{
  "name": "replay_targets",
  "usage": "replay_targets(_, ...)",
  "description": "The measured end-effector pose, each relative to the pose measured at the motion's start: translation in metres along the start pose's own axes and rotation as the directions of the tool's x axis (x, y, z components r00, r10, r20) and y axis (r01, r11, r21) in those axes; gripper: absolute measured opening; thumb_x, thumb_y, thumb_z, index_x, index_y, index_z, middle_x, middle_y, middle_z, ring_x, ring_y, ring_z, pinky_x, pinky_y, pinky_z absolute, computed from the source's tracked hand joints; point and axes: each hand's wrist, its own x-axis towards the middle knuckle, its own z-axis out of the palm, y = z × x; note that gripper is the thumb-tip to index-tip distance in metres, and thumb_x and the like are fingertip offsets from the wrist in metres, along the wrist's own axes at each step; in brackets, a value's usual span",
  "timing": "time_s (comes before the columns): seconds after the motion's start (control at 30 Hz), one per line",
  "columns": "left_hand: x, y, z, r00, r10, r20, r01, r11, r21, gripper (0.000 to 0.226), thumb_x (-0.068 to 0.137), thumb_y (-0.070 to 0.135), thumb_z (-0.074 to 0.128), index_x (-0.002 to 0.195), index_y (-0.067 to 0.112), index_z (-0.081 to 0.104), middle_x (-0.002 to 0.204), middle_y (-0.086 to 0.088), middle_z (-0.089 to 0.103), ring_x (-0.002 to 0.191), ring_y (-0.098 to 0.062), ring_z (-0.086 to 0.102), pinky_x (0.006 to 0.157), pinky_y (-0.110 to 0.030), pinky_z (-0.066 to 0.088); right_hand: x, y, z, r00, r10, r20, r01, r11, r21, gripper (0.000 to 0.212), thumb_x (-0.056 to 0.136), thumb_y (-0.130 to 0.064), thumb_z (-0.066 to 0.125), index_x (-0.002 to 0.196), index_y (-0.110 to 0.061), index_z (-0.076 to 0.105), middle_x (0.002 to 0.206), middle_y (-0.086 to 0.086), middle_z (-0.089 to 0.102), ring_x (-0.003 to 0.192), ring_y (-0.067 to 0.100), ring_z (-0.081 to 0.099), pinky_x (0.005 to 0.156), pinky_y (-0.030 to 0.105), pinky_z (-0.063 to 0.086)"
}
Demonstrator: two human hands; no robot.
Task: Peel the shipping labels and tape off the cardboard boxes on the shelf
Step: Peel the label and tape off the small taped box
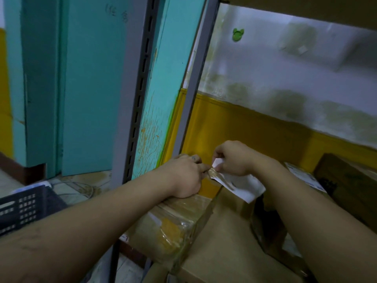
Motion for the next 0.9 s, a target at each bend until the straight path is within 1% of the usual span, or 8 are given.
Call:
replay_targets(0.2,0.004,-0.002,0.003,1.0,-0.022,0.022,0.023,0.999,-0.031,0.048,0.107,0.031,0.028,0.155,0.028,0.026,0.154,-0.003,0.032,0.139,-0.029,0.031,0.115,-0.043,0.028,-0.003,0.009,-0.017,0.978,0.128,0.163,-0.141,0.988,0.069,0.057,0.077,-0.036,0.08,0.127,-0.021,0.055,0.111,0.003,0.057,0.094,0.019,0.054,0.072,0.027,0.041)
replay_targets(0.27,0.006,-0.003,0.006,0.999,-0.022,0.026,0.024,0.999,-0.043,0.048,0.107,0.032,0.027,0.154,0.029,0.027,0.153,-0.003,0.033,0.138,-0.029,0.032,0.115,-0.044,0.029,-0.009,0.01,-0.02,0.987,0.117,0.107,-0.12,0.993,0.014,0.066,0.078,-0.037,0.079,0.135,-0.022,0.05,0.125,0.006,0.056,0.103,0.022,0.054,0.077,0.028,0.041)
replay_targets(0.4,0.007,-0.006,0.008,1.0,-0.028,-0.005,0.028,0.996,-0.084,0.047,0.106,0.034,0.028,0.153,0.03,0.03,0.153,-0.003,0.035,0.138,-0.029,0.034,0.114,-0.044,0.03,-0.026,0.002,-0.017,0.999,-0.004,0.046,0.006,0.999,-0.039,0.091,0.07,-0.059,0.076,0.146,-0.032,0.034,0.139,0.002,0.039,0.123,0.024,0.046,0.096,0.035,0.042)
replay_targets(0.47,0.007,-0.006,0.009,1.0,-0.027,-0.006,0.026,0.997,-0.072,0.047,0.106,0.034,0.027,0.153,0.029,0.03,0.152,-0.003,0.036,0.138,-0.029,0.035,0.115,-0.043,0.028,-0.034,-0.002,-0.014,0.997,-0.05,0.055,0.056,0.993,-0.104,0.09,0.071,-0.06,0.075,0.146,-0.035,0.032,0.141,-0.001,0.036,0.127,0.023,0.043,0.101,0.039,0.042)
replay_targets(0.6,0.007,-0.007,0.01,0.999,-0.021,-0.03,0.018,0.995,-0.094,0.046,0.106,0.034,0.029,0.152,0.03,0.032,0.151,-0.003,0.038,0.136,-0.029,0.037,0.113,-0.044,0.03,-0.043,-0.005,-0.013,0.992,-0.125,-0.033,0.113,0.963,-0.245,0.066,0.082,-0.054,0.068,0.139,-0.036,0.041,0.133,-0.004,0.045,0.12,0.02,0.049,0.087,0.033,0.043)
replay_targets(0.77,0.006,-0.009,0.01,0.999,-0.023,-0.042,0.018,0.994,-0.103,0.047,0.106,0.035,0.03,0.152,0.028,0.033,0.15,-0.004,0.04,0.136,-0.028,0.037,0.113,-0.045,0.03,-0.045,-0.013,-0.008,0.964,-0.248,-0.096,0.18,0.874,-0.451,0.041,0.091,-0.048,0.056,0.128,-0.031,0.053,0.118,-0.003,0.053,0.106,0.019,0.055,0.083,0.033,0.041)
replay_targets(0.83,0.006,-0.009,0.01,0.998,-0.031,-0.046,0.025,0.991,-0.129,0.047,0.106,0.036,0.03,0.152,0.028,0.034,0.15,-0.003,0.04,0.137,-0.026,0.037,0.114,-0.045,0.03,-0.045,-0.013,-0.007,0.959,-0.268,-0.092,0.19,0.849,-0.494,0.037,0.092,-0.044,0.055,0.126,-0.03,0.054,0.115,-0.002,0.053,0.105,0.019,0.054,0.083,0.034,0.04)
replay_targets(0.9,0.006,-0.01,0.011,0.997,-0.038,-0.064,0.027,0.987,-0.156,0.046,0.105,0.035,0.033,0.15,0.026,0.038,0.149,-0.003,0.042,0.137,-0.026,0.038,0.113,-0.043,0.031,-0.045,-0.011,-0.004,0.973,-0.224,-0.049,0.163,0.828,-0.536,0.046,0.088,-0.039,0.06,0.131,-0.03,0.048,0.121,0.001,0.051,0.111,0.021,0.052,0.088,0.036,0.038)
